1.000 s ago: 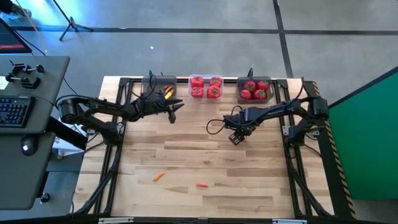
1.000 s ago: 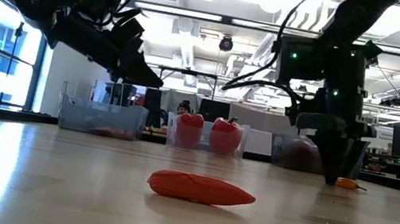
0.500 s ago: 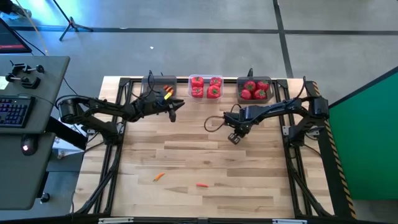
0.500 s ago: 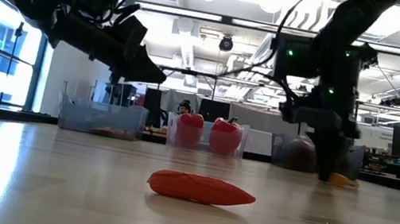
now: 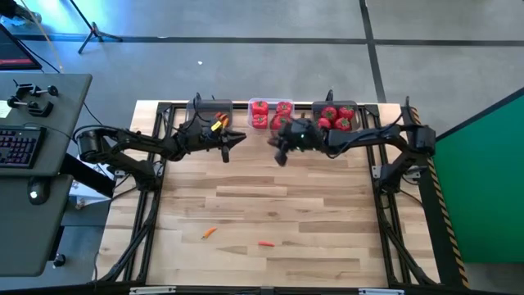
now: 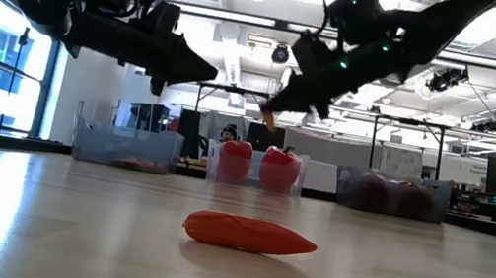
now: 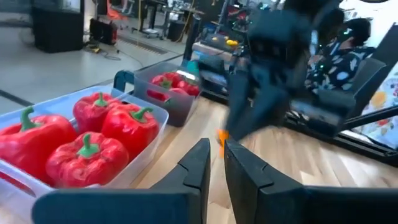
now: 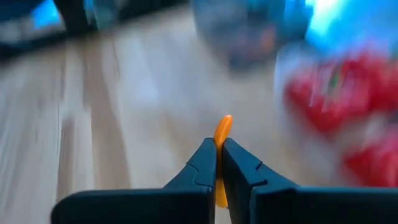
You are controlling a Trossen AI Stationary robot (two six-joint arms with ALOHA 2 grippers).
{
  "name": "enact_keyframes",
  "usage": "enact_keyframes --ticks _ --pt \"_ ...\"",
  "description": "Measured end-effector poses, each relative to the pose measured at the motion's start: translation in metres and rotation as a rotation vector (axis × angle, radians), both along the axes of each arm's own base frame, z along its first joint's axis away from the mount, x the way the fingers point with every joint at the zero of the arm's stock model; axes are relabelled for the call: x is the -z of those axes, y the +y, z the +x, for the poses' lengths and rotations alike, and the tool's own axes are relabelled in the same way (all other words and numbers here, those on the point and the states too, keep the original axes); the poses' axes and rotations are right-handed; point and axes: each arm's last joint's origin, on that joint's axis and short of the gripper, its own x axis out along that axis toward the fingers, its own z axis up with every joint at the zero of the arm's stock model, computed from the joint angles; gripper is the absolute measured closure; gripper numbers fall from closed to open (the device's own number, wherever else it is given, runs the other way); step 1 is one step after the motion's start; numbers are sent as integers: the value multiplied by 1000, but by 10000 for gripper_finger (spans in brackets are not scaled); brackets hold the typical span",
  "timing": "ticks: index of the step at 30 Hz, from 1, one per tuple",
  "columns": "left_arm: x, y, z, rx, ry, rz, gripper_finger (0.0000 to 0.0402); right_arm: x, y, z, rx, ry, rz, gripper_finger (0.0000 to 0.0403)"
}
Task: Sort produce into baskets
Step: Put the yellow chili pepper into the left black bin
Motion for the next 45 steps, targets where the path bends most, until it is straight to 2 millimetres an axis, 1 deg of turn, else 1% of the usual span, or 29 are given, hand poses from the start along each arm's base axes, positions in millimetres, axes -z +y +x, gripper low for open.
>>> enact_keyframes --ticks 4,8,11,13,16,19,21,24,31,36,40,45 --pt "-3 1 2 4 -1 18 383 -16 -9 11 -51 -224 -114 401" --pt "-10 -2 11 31 7 80 383 -23 -9 16 -114 -336 -131 402" --pt "-17 -8 20 76 28 168 367 -26 -9 16 -132 -369 -136 402" --pt "-19 -12 25 101 61 192 351 -28 -8 17 -134 -386 -141 402" --pt "-22 -15 32 118 103 181 324 -31 -8 17 -135 -421 -152 402" --pt "-26 -14 34 112 95 177 300 -34 -8 17 -139 -443 -159 402" --pt "-28 -13 35 82 91 167 289 -35 -8 18 -144 -459 -163 402" --pt "-32 -11 38 63 94 165 283 -37 -7 18 -177 -483 -159 402" --pt "-38 -13 42 51 88 178 283 -38 -1 19 -202 -497 -150 402" --pt "-44 -16 46 80 67 185 287 -39 2 20 -214 -509 -154 402" --pt "-50 -18 49 130 46 197 312 -40 3 20 -218 -515 -161 402" --pt "-51 -18 50 118 49 215 361 -40 2 20 -204 -516 -166 402"
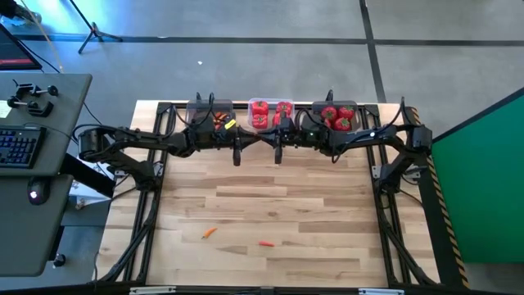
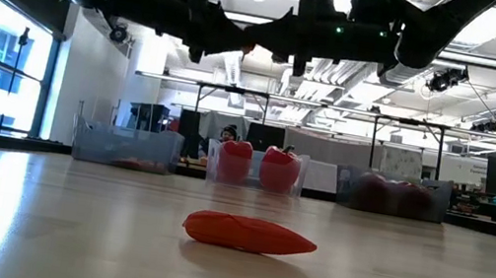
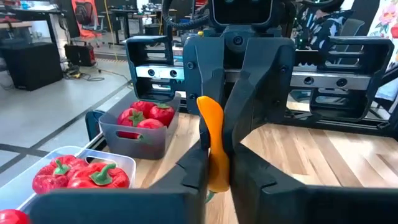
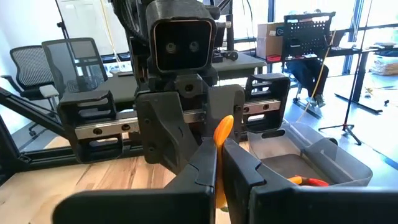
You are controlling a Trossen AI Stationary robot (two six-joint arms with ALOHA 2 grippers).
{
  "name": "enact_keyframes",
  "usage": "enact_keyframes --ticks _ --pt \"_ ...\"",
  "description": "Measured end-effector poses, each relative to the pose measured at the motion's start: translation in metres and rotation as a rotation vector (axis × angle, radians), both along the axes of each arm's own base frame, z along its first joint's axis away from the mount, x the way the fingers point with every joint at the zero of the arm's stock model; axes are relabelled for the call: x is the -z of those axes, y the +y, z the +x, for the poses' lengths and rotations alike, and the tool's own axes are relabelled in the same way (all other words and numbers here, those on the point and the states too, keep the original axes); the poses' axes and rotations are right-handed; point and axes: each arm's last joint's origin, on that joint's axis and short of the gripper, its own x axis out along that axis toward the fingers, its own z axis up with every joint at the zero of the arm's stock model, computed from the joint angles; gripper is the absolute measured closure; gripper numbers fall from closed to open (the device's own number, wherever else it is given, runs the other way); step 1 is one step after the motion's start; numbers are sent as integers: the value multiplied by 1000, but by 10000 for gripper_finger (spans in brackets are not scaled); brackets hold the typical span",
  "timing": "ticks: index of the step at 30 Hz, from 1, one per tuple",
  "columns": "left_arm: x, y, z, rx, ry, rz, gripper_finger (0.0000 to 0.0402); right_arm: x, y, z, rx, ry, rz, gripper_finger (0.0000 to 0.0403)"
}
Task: Sort produce into baskets
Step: Put the yellow chili pepper into the left black bin
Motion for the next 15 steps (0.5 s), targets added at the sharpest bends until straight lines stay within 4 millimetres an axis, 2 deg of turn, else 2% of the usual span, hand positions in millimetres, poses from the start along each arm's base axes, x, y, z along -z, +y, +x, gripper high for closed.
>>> enact_keyframes --ticks 3,5,11,15 --pt "1 1 0 -4 7 6 390 0 0 0 13 3 0 387" --pt "1 1 0 -5 10 10 396 1 -1 0 24 6 -2 365" --pt "2 2 -1 -8 25 20 396 1 -2 0 52 12 -2 267" --pt "6 8 -3 -29 65 6 398 0 -4 -1 74 10 -2 215"
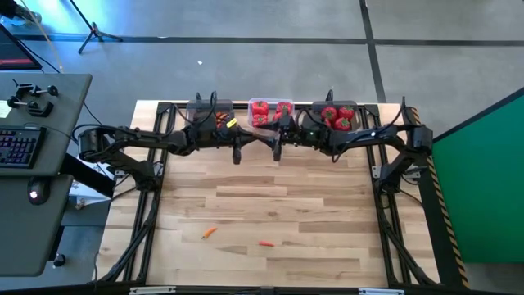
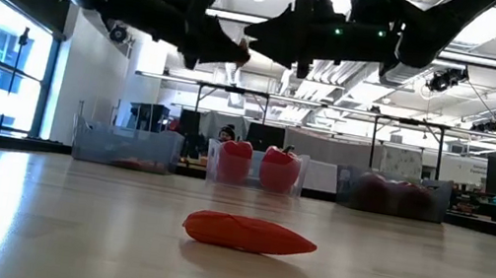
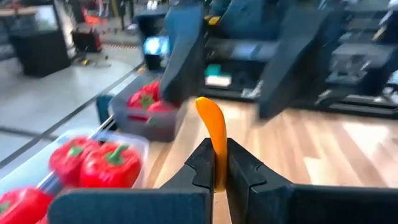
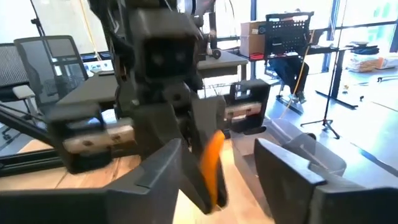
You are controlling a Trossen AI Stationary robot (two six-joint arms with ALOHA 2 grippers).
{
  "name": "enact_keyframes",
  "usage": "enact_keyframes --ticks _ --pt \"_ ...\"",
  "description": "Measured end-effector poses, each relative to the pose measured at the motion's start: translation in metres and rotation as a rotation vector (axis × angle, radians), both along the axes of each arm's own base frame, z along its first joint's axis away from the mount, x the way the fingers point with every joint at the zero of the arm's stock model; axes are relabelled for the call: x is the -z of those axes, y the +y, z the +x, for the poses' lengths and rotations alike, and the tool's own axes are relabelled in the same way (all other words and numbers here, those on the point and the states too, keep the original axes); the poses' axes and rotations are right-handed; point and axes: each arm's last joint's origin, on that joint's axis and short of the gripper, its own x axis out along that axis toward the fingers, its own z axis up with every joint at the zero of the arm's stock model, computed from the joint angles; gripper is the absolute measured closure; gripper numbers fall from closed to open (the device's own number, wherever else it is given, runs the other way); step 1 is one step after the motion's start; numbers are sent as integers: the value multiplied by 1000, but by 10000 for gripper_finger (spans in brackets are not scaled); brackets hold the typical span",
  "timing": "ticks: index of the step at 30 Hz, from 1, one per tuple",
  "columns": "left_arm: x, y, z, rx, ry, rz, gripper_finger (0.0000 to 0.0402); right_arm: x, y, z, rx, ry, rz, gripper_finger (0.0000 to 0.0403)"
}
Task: Sort produce into baskets
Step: Put the yellow chili pepper into the left black bin
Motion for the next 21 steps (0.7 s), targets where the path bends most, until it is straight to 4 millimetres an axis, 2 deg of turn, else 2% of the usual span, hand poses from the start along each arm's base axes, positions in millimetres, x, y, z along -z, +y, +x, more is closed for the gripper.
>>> enact_keyframes --ticks 6,13,18,21 --pt "6 16 -15 -130 133 -39 400 -8 -6 -6 22 -12 -3 188" --pt "6 42 -63 -460 375 -135 400 -2 -13 -10 44 67 31 187" --pt "17 74 -97 -696 478 -233 400 -1 -15 -11 50 86 37 187" --pt "26 95 -109 -736 503 -304 400 -1 -15 -11 60 88 28 187"
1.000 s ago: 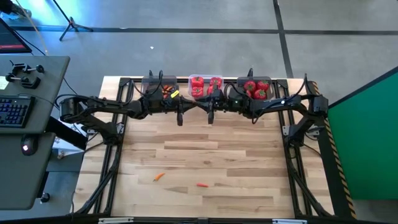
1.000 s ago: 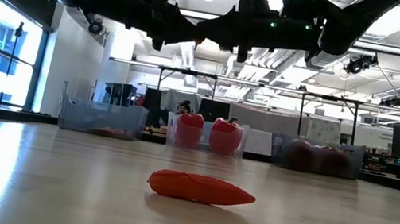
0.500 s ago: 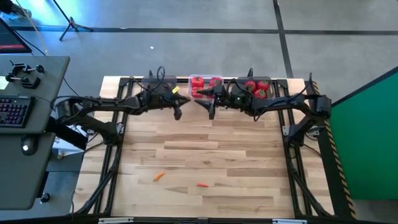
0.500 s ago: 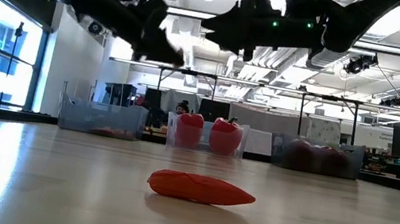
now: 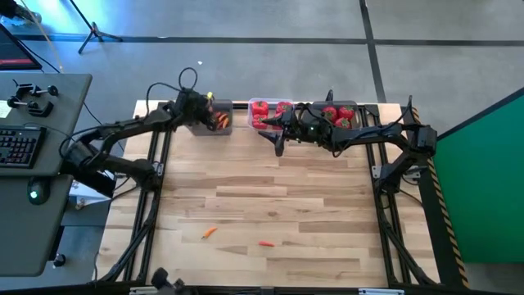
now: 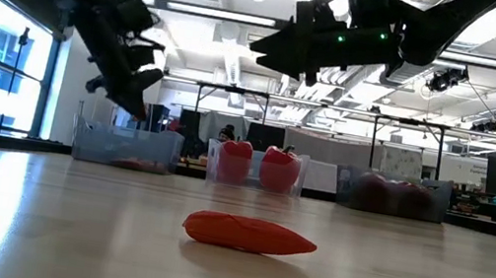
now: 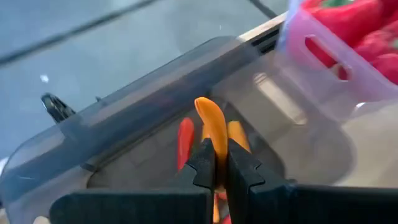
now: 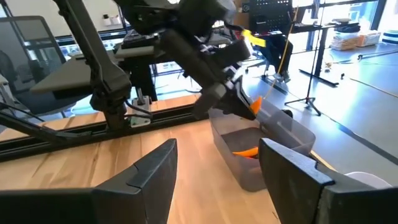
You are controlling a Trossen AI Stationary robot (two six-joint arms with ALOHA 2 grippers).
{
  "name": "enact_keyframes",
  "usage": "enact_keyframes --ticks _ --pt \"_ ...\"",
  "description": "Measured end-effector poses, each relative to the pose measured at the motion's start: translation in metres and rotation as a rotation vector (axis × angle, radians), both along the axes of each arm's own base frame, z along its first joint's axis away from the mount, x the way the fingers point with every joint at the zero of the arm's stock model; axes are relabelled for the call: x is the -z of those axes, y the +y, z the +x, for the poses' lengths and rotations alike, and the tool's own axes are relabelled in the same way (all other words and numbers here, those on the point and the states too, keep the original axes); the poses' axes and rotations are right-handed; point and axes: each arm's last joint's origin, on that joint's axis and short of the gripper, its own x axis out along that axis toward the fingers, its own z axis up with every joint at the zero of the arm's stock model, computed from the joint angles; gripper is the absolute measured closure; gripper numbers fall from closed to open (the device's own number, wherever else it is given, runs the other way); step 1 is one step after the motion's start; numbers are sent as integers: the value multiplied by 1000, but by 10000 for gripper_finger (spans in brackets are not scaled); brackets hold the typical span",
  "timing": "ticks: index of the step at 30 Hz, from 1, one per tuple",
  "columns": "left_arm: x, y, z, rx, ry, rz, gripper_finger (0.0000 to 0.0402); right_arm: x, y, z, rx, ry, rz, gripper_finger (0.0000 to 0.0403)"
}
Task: Sort produce into baskets
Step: Put the yellow chili pepper into the left black bin, then put the orange chili pepper into the left black bin
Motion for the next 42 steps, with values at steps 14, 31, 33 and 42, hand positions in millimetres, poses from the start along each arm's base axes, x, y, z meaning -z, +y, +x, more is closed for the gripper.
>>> enact_keyframes --ticks 14,31,33,42 --pt "30 59 5 -38 123 -142 340 5 -3 -2 20 52 14 187" --pt "6 24 14 129 -31 203 284 16 11 0 -21 172 28 190" --pt "4 10 17 170 -83 260 291 18 17 1 -35 184 30 199" --pt "9 -47 28 356 -195 337 314 28 43 3 -96 301 23 307"
